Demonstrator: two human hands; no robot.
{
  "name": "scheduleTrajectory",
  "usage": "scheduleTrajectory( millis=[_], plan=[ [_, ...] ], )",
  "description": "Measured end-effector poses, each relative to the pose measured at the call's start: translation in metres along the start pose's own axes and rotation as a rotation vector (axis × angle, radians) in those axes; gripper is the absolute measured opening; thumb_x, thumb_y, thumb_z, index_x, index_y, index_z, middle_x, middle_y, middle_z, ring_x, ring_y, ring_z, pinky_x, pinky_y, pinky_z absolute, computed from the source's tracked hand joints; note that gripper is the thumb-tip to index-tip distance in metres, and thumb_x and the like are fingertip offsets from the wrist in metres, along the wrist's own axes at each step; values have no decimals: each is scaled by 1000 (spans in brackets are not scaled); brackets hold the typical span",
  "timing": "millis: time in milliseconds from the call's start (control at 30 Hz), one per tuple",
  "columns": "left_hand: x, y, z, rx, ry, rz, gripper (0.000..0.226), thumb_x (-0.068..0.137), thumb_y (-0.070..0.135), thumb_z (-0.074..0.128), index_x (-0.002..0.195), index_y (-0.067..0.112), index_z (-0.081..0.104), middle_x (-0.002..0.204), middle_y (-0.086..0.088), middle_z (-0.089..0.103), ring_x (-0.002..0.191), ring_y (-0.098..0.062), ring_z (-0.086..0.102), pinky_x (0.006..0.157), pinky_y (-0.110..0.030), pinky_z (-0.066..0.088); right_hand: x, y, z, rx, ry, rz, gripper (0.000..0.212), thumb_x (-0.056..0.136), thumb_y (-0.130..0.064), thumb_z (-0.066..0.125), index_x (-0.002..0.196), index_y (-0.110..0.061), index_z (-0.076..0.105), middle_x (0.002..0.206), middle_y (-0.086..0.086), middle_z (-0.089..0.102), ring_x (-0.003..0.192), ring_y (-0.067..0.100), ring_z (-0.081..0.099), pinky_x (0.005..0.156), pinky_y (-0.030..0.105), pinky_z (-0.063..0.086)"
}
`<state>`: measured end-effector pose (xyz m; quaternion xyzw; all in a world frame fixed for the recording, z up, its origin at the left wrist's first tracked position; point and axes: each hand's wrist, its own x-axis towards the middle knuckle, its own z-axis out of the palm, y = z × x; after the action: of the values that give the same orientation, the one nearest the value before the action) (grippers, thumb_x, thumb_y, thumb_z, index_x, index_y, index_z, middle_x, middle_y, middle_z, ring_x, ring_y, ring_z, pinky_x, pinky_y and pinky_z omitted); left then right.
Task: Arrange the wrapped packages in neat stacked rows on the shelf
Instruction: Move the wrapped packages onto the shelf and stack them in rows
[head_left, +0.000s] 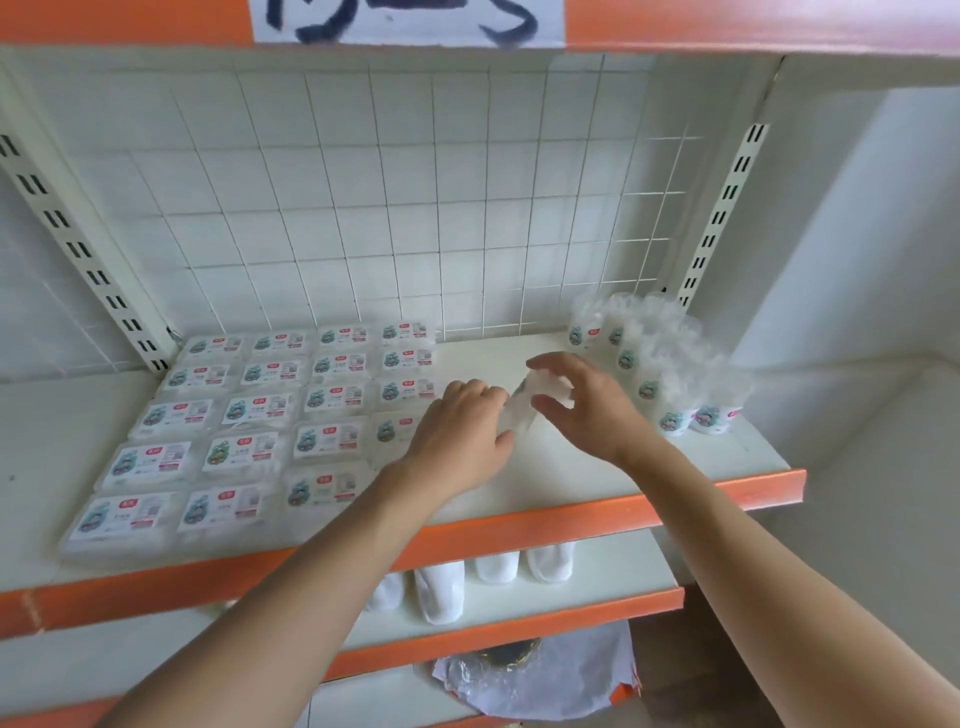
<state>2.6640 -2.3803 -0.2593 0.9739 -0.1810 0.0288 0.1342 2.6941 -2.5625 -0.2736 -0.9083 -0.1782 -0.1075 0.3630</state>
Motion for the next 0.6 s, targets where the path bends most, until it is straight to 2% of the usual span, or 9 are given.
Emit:
scheduleTrajectory(
  millis=[67,200,300,367,467,600],
  plan=[
    [6,13,2,-166,3,-83,38,94,30,52,128,14,51,124,-7,57,116,-26,51,95,-37,42,1,7,-13,177,-25,26,36,89,-10,64,120,-26,58,119,-5,60,111,6,54,93,26,48],
    [16,34,1,-670,-39,-312,33,89,36,57,120,26,56,108,2,66,98,-17,64,87,-38,52,2,19,-30,472,-80,7,31,92,-5,60,113,-28,55,116,-4,61,115,1,54,91,17,48],
    [20,46,1,-966,-55,-389,25,91,23,60,116,23,56,100,-1,65,99,-23,65,91,-40,54,5,27,-38,533,-117,8,28,94,-12,59,110,-35,56,118,-8,62,122,6,53,96,24,47],
    [22,51,1,-1109,-30,-427,31,88,17,65,118,18,56,96,-5,64,93,-24,67,89,-37,56,6,31,-42,534,-129,8,28,95,-12,58,109,-35,56,118,-8,62,122,8,54,97,25,46],
    [25,50,1,-1105,59,-421,50,69,18,76,116,18,58,96,-5,63,89,-20,66,85,-35,57,7,31,-48,538,-129,34,26,93,-12,61,106,-34,57,116,-8,63,116,9,58,96,30,49],
    [30,43,-1,-903,166,-313,51,70,5,81,112,23,59,109,0,56,99,-12,59,76,-17,49,10,26,-59,561,-144,125,19,90,-23,66,105,-30,55,114,-1,62,94,15,67,81,39,57]
  ],
)
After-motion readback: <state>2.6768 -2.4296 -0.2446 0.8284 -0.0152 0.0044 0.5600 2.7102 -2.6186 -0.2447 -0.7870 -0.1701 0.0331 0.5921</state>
